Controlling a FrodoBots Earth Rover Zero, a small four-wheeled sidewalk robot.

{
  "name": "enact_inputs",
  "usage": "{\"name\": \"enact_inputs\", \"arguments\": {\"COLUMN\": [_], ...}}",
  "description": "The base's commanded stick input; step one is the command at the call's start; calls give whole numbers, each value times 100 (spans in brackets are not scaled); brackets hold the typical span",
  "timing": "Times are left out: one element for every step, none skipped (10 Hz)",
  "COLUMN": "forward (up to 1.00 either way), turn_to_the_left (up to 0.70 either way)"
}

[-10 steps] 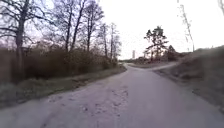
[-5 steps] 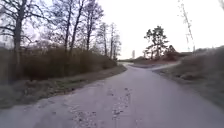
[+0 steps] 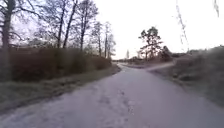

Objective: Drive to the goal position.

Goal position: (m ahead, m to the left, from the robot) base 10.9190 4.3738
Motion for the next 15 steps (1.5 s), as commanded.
{"name": "enact_inputs", "arguments": {"forward": [100,100,100,100,100,100,100,100,100,100,100,100,100,100,100], "turn_to_the_left": [-39,-39,-39,-38,-4,1,1,1,2,19,37,26,1,1,1]}}
